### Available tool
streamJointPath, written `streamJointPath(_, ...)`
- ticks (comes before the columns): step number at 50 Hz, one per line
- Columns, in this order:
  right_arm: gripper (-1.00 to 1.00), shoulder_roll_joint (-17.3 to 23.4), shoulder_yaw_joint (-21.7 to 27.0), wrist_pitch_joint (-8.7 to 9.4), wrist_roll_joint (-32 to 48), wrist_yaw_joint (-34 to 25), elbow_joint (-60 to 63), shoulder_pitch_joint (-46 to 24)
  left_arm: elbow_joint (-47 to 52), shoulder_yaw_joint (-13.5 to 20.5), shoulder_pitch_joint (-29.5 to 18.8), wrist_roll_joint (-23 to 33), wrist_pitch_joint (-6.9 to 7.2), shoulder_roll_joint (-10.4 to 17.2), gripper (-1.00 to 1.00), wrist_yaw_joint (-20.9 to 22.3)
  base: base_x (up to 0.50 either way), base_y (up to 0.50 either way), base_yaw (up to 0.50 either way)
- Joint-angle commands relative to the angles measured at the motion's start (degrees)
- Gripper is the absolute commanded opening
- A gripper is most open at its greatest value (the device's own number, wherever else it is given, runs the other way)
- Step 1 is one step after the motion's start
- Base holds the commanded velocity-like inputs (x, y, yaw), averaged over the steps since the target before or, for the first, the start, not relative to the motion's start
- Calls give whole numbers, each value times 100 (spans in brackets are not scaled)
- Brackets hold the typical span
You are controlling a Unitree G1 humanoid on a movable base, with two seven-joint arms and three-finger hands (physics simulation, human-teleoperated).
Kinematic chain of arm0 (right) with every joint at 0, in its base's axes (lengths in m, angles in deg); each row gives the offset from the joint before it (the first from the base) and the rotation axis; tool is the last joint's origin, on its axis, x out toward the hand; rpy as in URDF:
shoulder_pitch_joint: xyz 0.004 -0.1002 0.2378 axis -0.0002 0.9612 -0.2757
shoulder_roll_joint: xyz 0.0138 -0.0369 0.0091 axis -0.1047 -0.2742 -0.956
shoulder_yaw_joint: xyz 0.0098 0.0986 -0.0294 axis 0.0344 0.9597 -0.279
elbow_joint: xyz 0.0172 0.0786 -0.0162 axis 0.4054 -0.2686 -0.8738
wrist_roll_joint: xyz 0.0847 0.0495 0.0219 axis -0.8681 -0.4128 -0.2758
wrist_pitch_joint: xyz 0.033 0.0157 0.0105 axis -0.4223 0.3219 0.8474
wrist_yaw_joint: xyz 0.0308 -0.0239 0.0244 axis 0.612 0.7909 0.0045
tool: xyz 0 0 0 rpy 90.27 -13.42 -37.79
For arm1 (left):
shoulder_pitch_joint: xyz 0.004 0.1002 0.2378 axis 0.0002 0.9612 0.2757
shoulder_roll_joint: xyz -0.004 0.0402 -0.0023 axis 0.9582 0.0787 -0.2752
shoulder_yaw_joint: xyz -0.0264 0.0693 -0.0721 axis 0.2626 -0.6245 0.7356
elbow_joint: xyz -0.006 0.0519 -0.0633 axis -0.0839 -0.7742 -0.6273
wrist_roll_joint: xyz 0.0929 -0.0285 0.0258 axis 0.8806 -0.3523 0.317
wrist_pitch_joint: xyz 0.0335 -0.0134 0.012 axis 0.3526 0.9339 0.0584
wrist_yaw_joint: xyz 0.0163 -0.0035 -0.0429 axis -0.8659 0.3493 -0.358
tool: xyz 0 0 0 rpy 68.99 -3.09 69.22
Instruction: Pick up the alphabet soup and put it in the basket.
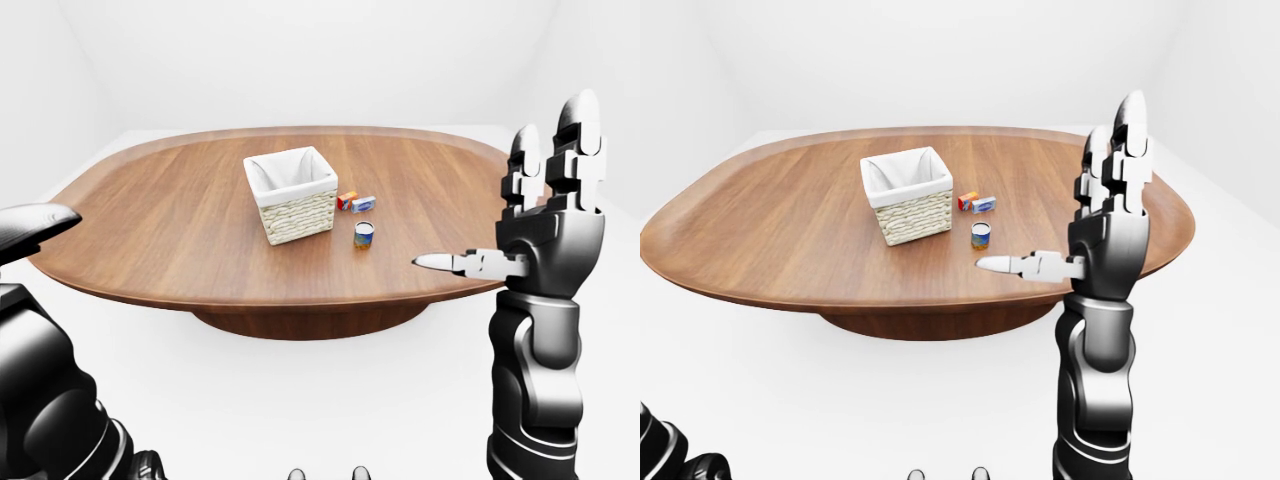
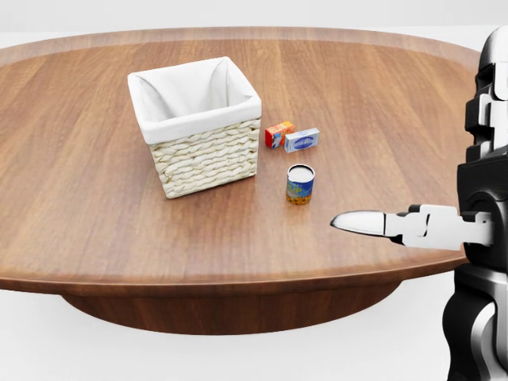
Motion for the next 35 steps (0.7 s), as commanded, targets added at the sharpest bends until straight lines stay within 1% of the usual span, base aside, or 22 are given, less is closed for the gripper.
streamJointPath(1,100,32,49,0,-69,61,-30,-16,-1,3,22,-157,0,67,100,-108,0,0,0)
streamJointPath(23,100,56,38,0,-103,91,-32,-12,-9,-7,34,-196,0,93,100,-140,0,0,0)
streamJointPath(24,100,8,88,0,-234,70,-12,-14,-9,-27,46,-178,0,92,100,-125,0,0,0)
streamJointPath(25,100,-7,103,0,-241,152,-56,-33,32,51,-18,-338,0,37,100,-212,0,0,0)
streamJointPath(27,100,-13,117,0,-338,148,-54,-16,71,56,-28,-437,0,77,100,-295,0,0,0)
streamJointPath(28,100,18,49,0,-302,155,-33,27,50,-25,36,-354,0,97,100,-263,0,0,0)
streamJointPath(30,100,22,43,0,-303,158,-32,30,47,-32,43,-347,0,98,100,-260,0,0,0)
streamJointPath(31,100,-16,66,0,-466,71,97,48,28,-15,36,-355,0,107,100,-254,0,0,0)
streamJointPath(32,100,35,-10,0,-350,123,43,47,20,-24,36,-347,0,121,100,-245,50,0,0)
streamJointPath(35,100,-8,9,0,-406,93,64,73,99,-8,20,-406,0,123,100,-300,50,0,0)
